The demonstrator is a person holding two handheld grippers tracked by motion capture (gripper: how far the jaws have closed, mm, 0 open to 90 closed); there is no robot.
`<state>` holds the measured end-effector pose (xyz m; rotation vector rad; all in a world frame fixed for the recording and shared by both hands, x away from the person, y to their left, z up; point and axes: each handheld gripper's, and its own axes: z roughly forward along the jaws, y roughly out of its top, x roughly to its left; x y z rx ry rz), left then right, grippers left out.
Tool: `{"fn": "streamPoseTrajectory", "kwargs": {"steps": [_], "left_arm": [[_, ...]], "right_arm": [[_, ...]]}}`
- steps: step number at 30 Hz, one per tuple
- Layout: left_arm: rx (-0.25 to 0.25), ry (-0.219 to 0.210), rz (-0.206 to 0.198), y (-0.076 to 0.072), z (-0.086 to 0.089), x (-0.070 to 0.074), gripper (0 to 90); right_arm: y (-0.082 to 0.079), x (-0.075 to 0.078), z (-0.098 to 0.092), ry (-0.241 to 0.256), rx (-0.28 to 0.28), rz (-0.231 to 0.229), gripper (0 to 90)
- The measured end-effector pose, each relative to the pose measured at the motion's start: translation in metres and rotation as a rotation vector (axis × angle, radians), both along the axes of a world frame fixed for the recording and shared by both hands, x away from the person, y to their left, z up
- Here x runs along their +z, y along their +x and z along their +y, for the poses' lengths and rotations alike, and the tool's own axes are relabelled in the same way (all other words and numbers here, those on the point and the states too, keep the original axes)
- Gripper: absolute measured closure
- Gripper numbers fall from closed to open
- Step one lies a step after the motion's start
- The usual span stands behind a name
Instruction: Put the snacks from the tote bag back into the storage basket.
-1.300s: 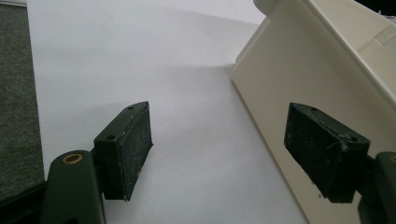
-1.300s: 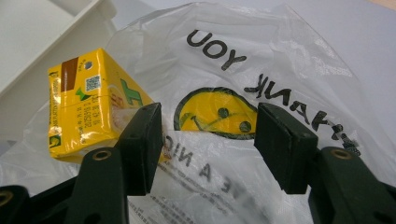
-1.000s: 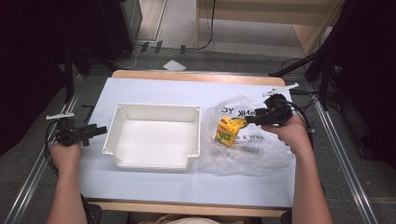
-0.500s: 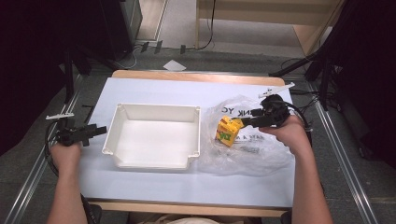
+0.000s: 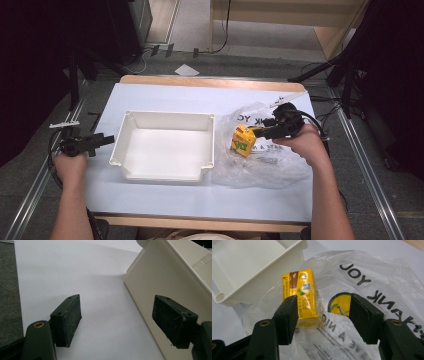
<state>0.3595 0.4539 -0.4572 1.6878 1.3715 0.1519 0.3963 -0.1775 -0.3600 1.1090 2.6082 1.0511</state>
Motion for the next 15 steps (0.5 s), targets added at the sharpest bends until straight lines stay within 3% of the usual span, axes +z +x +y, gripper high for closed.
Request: {"fn": "streamPoseTrajectory", "kwargs": {"steps": [15], "left_arm": [[-0.001,-0.003,0.0,0.0,0.0,0.0,24.5]], "right_arm": [[-0.003,-0.003,0.015,-0.015,0.051,0.014,41.3]]}}
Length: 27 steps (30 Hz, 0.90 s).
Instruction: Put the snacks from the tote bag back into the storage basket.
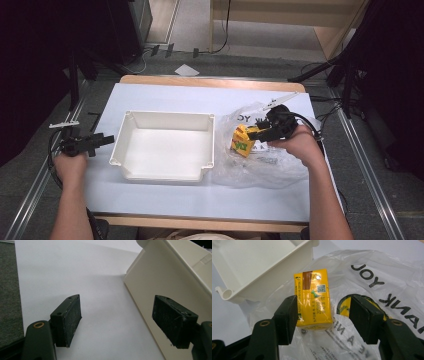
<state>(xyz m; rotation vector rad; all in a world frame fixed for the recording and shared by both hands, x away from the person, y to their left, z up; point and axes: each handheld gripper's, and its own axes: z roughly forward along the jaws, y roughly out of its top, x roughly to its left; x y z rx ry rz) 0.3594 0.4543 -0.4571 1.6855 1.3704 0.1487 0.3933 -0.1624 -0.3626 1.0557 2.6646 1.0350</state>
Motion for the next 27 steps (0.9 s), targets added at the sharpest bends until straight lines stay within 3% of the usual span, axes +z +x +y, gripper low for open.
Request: {"fn": "streamPoseTrajectory", "kwargs": {"steps": [15,24,27], "left_arm": [[-0.001,0.0,0.003,0.0,0.0,0.0,24.5],[-0.001,0.003,0.004,0.0,-0.001,0.0,24.5],[-0.002,0.002,0.003,0.0,0.0,0.0,24.5]], "right_arm": [[-0.001,-0.008,0.018,-0.042,0.033,0.013,41.0],[0.003,-0.02,0.025,-0.079,0.049,0.017,41.1],[0.006,-0.025,0.026,-0.078,0.03,0.025,42.0]]}}
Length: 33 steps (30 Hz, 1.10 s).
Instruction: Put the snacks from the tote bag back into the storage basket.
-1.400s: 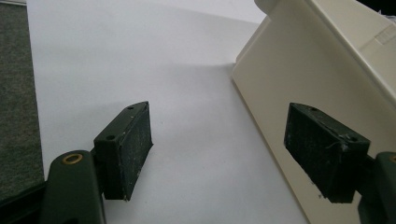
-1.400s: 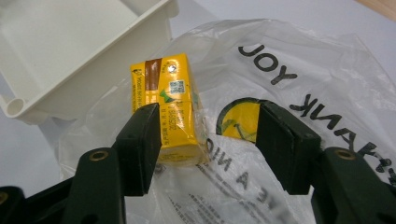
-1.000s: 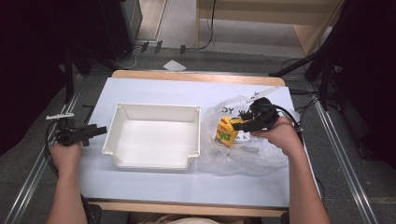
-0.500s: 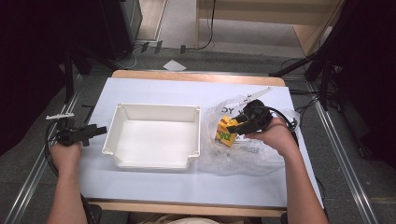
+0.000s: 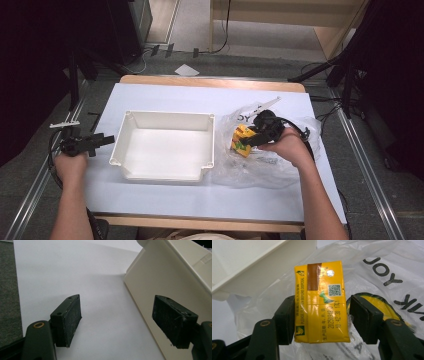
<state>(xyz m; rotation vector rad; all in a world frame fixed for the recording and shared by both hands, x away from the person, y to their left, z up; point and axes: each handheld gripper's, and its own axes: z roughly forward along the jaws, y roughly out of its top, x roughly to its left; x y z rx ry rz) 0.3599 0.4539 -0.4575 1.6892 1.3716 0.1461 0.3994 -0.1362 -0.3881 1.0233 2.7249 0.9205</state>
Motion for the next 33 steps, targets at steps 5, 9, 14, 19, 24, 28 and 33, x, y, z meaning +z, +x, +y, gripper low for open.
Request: {"fn": "streamPoseTrajectory", "kwargs": {"steps": [5,9,14,19,24,28,33], "left_arm": [[-0.002,0.001,0.001,0.0,0.0,0.0,24.5],[-0.001,0.001,0.001,0.0,0.0,0.0,24.5],[-0.003,0.003,0.002,0.0,-0.001,0.0,24.5],[-0.005,0.003,0.003,0.0,-0.001,0.0,24.5],[-0.005,0.002,0.004,0.001,-0.001,0.0,24.5],[-0.002,0.002,0.002,0.0,0.0,0.0,24.5],[-0.002,0.001,0.0,0.0,0.0,0.0,24.5]], "right_arm": [[0.002,-0.002,0.001,0.024,-0.002,0.014,45.1],[0.002,-0.005,0.005,0.011,0.002,0.01,45.5],[0.002,-0.007,0.008,-0.009,0.013,-0.003,46.1],[0.001,-0.009,0.01,-0.022,0.018,-0.026,47.3],[0.001,-0.01,0.012,-0.027,0.012,-0.031,47.1],[0.003,-0.014,0.016,-0.046,0.003,-0.02,49.2],[0.002,-0.013,0.018,-0.069,0.019,-0.048,51.3]]}}
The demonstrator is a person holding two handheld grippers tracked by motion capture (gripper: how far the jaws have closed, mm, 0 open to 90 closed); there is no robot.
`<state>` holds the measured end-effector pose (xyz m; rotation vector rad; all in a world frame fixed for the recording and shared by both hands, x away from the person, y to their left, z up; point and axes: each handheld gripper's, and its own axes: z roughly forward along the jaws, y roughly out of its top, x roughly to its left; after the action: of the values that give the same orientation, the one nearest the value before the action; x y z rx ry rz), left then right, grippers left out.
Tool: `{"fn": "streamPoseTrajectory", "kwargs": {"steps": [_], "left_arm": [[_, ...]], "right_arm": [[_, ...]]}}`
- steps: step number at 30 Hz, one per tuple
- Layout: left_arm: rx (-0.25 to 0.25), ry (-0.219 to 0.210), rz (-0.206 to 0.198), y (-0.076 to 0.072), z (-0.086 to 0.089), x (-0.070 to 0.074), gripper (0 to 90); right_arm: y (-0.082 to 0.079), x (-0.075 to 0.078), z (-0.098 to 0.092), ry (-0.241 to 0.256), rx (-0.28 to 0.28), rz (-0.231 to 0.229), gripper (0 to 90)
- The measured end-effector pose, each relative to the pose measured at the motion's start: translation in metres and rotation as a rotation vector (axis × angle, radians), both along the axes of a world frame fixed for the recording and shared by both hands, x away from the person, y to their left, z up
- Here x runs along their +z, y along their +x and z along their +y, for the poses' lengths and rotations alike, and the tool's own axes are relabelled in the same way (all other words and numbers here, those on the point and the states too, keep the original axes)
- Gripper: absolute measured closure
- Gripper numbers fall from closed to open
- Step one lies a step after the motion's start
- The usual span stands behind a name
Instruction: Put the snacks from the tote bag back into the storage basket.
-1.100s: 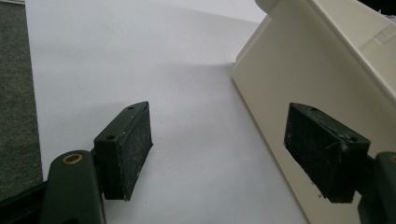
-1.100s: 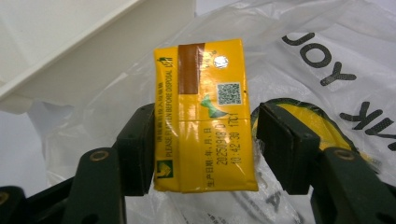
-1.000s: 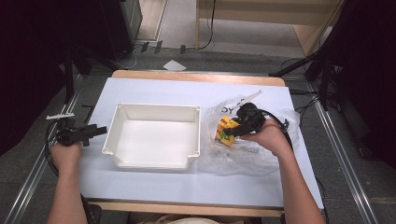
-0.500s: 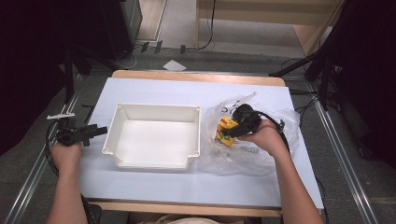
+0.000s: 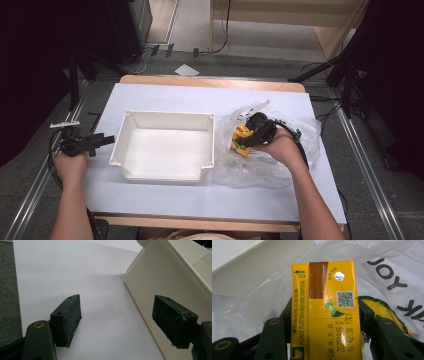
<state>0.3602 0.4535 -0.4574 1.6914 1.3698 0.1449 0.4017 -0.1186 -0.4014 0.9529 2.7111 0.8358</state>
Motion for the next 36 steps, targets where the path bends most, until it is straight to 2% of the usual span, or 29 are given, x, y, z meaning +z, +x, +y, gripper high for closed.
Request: {"fn": "streamPoseTrajectory", "kwargs": {"steps": [6,19,20,36], "left_arm": [[0.005,-0.002,-0.004,-0.001,0.001,0.0,24.5],[0.005,-0.004,-0.004,-0.001,0.001,0.0,24.5],[0.004,-0.003,-0.004,-0.001,0.001,0.0,24.5],[-0.004,0.003,0.003,0.0,-0.001,0.0,24.5]], "right_arm": [[0.0,0.001,0.001,-0.013,0.018,-0.011,52.0],[0.001,0.005,0.001,-0.018,0.028,0.009,52.3],[0.0,0.006,0.001,-0.015,0.026,0.021,52.4],[-0.003,0.025,-0.004,0.015,0.01,0.01,52.3]]}}
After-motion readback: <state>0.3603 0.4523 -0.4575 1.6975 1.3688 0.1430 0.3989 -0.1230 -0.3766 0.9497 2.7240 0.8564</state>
